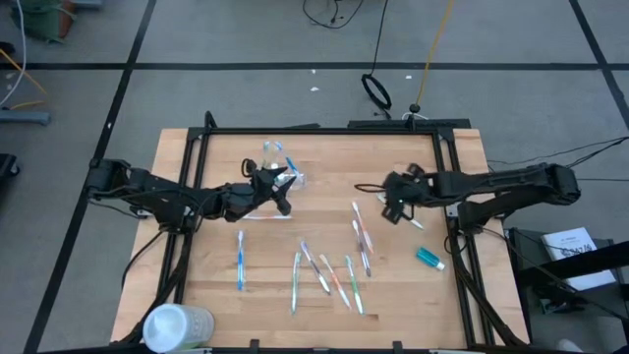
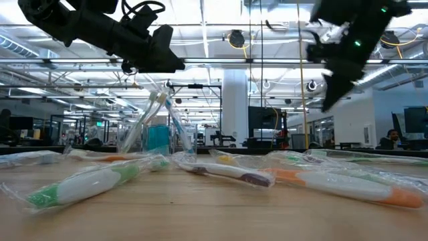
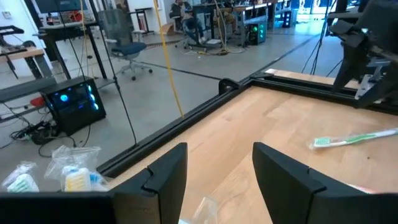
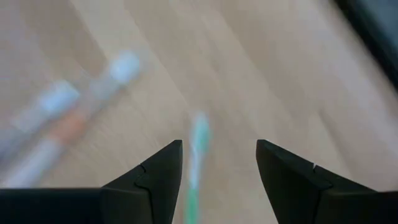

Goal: Pick & Place toothbrushing station
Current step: Put the green toothbrush into the transparent organizer

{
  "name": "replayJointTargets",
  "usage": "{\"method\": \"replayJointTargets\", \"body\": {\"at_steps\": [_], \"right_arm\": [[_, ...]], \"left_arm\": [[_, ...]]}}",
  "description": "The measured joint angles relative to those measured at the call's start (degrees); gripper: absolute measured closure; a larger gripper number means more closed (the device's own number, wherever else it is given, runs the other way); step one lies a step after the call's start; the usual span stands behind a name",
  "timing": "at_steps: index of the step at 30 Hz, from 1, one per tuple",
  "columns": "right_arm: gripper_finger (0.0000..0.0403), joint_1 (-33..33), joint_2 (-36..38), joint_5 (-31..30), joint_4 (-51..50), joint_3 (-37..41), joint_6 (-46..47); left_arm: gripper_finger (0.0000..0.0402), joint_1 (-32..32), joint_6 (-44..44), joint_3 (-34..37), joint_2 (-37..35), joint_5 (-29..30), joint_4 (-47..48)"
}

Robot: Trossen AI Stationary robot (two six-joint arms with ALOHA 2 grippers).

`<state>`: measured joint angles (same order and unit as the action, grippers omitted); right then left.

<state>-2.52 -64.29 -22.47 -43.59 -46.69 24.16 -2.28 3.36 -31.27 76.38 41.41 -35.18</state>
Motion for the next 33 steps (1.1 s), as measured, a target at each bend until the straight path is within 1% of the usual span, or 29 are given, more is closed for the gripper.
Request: {"method": "replayJointTargets", "body": {"at_steps": [3, 5, 7, 9, 12, 15, 17, 21, 25, 29, 33], "right_arm": [[0.0206, -0.81, 1.85, 0.55, -3.4, 3.31, 5.5], [0.0206, -1.66, 2.8, 3.62, -2.02, 5.17, 6.24], [0.0206, -2.6, 2.88, 8.36, 0.03, 7.14, 5.14], [0.0206, -3.3, 2.86, 11.76, 3.99, 9.18, 2.65], [0.0206, -5.15, 2.56, 15.14, 10.41, 11.71, -2.51], [0.0206, -7.84, 1.88, 17.8, 13.74, 13.19, -3.91], [0.0206, -9.55, 1.12, 18.1, 13.98, 13.52, -4.49], [0.0206, -12.24, -0.92, 18.16, 15.32, 13.81, -10.0], [0.0206, -13.54, -4.55, 18.64, 19.65, 13.81, -9.75], [0.0206, -14.81, -9.05, 23.11, 19.43, 13.77, -11.13], [0.0207, -15.52, -12.23, 23.78, 19.62, 13.53, -18.0]], "left_arm": [[0.0213, 0.0, 0.17, 0.0, 0.0, 0.02, 0.16], [0.0213, 0.01, 0.17, 0.0, 0.0, 0.02, 0.37], [0.0213, 0.0, 0.17, 0.0, 0.0, 0.03, 0.24], [0.0213, 0.01, 0.16, 0.0, 0.0, 0.04, 0.15], [0.0213, 0.13, 0.15, 0.0, 0.0, 0.06, -0.26], [0.0213, 0.39, 0.15, 0.0, 0.0, 0.04, -0.6], [0.0213, 0.39, 0.0, 0.0, 0.0, 0.06, -0.59], [0.0213, 0.39, -1.37, 0.0, 0.0, 0.05, -0.59], [0.0213, 0.44, -1.58, 0.0, 0.0, 0.04, -0.61], [0.0213, 0.44, -1.58, 0.0, 0.0, 0.04, -0.61], [0.0213, 0.44, -1.58, 0.0, 0.0, -0.02, -0.61]]}}
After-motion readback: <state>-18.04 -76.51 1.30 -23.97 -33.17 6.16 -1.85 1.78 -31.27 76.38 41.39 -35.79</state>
